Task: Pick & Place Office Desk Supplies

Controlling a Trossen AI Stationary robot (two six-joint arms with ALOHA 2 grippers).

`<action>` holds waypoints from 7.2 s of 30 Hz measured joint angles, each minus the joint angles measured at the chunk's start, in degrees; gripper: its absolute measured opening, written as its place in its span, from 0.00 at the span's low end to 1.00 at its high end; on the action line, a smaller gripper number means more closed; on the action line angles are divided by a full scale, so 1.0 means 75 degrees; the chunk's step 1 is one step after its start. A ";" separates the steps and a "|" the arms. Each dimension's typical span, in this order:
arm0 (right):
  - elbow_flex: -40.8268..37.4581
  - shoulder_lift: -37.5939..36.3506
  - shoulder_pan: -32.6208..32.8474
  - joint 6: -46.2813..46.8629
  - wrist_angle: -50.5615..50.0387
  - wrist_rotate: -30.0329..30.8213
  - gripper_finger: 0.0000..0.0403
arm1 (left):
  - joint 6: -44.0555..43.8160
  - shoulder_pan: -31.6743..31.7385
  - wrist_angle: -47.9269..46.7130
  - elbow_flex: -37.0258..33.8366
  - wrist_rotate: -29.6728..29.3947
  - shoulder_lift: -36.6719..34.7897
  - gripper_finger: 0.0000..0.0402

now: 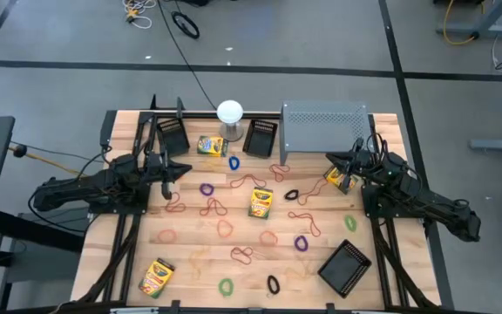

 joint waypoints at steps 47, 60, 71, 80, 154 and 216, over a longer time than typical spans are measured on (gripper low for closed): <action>0.0000 -0.0003 -0.0001 -0.0003 0.0000 -0.0002 0.08 | 0.0003 -0.0001 0.0000 0.0000 -0.0001 0.0002 0.02; 0.0000 -0.0003 -0.0003 -0.1922 0.0050 0.0350 0.08 | 0.0003 0.0000 0.0000 0.0000 -0.0001 0.0003 0.02; 0.0000 -0.0006 0.0007 0.2007 0.0635 -0.0485 0.08 | 0.0003 0.0000 0.0000 0.0000 -0.0003 0.0000 0.02; 0.0001 0.0000 0.0368 0.2606 0.3227 -0.0944 0.08 | 0.0002 -0.0001 0.0000 0.0000 -0.0002 0.0002 0.02; 1.0818 1.4520 0.9813 1.2989 -0.8050 -0.0749 0.44 | 0.0002 0.0000 0.0006 0.0000 0.0000 0.0003 0.02; 1.0875 1.4810 0.6849 0.5111 -0.9991 0.3016 0.19 | 0.0000 0.0000 0.0009 0.0000 0.0000 0.0000 0.02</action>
